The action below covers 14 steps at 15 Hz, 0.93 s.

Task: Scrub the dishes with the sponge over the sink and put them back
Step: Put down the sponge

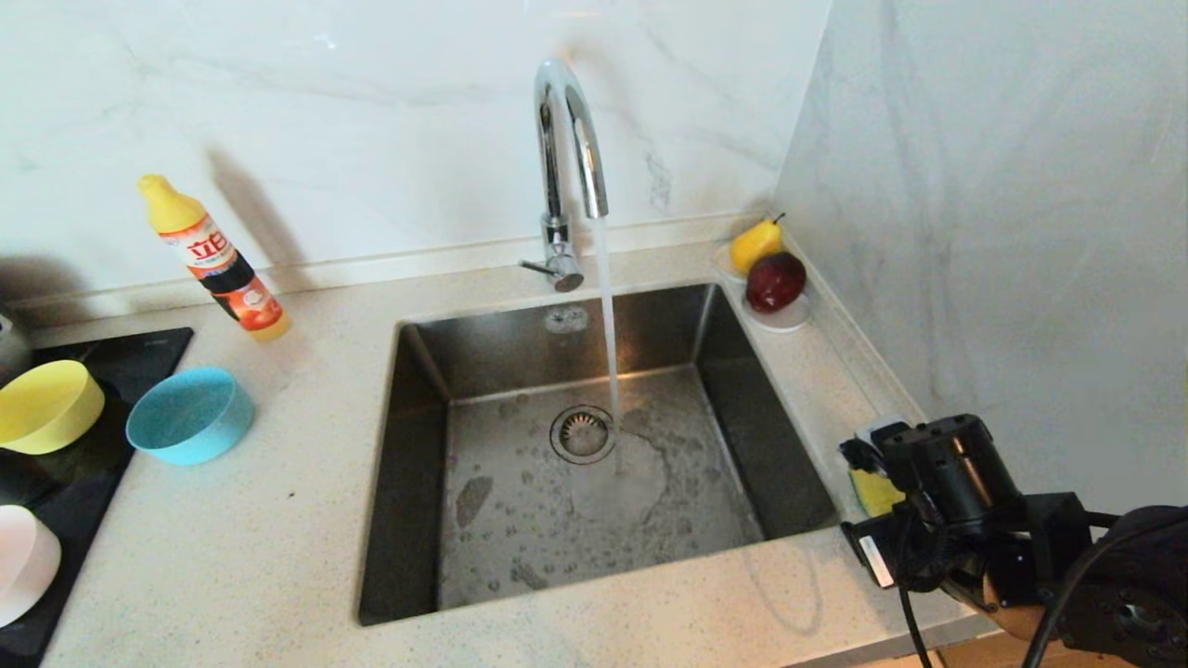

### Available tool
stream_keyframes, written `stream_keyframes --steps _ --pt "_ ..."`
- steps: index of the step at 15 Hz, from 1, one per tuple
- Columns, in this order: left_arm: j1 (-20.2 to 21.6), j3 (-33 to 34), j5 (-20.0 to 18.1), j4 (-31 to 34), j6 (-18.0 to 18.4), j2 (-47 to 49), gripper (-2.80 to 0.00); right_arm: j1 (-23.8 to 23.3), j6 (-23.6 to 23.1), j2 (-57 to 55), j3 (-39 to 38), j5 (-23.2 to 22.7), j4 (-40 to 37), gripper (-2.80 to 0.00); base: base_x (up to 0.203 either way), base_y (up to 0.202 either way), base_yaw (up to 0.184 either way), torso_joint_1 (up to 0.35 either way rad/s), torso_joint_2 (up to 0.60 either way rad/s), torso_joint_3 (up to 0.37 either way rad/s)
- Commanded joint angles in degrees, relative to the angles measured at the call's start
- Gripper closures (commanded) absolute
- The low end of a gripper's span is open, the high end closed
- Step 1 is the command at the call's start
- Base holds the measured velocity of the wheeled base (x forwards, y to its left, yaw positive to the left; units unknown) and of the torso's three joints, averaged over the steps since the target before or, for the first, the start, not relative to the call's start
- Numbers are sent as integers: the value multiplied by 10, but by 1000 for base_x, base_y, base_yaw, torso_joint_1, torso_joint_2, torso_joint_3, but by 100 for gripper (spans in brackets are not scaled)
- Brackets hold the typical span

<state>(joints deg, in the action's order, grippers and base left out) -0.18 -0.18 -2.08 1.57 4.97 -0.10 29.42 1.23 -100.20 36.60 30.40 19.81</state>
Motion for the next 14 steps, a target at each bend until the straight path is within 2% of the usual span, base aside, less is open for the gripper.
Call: stream_keyframes --steps 1,2,5,9,12,14 --pt "0 0 0 1 0 0 0 11 0 25 -10 1 13 -280 0 0 0 0 0 0" --pt "0 0 0 0 0 0 0 19 -2 38 -17 -1 16 0 0 0 0 0 0 0" --pt "0 0 0 0 0 0 0 35 -1 80 -17 -12 17 0 0 0 0 0 0 0" --pt "0 0 0 0 0 0 0 68 -2 184 -20 -59 16 0 0 0 0 0 0 0" --pt "0 0 0 0 0 0 0 86 -3 280 -23 -120 14 0 0 0 0 0 0 0" --pt "0 0 0 0 1 0 0 88 -4 345 -31 -191 13 0 0 0 0 0 0 0"
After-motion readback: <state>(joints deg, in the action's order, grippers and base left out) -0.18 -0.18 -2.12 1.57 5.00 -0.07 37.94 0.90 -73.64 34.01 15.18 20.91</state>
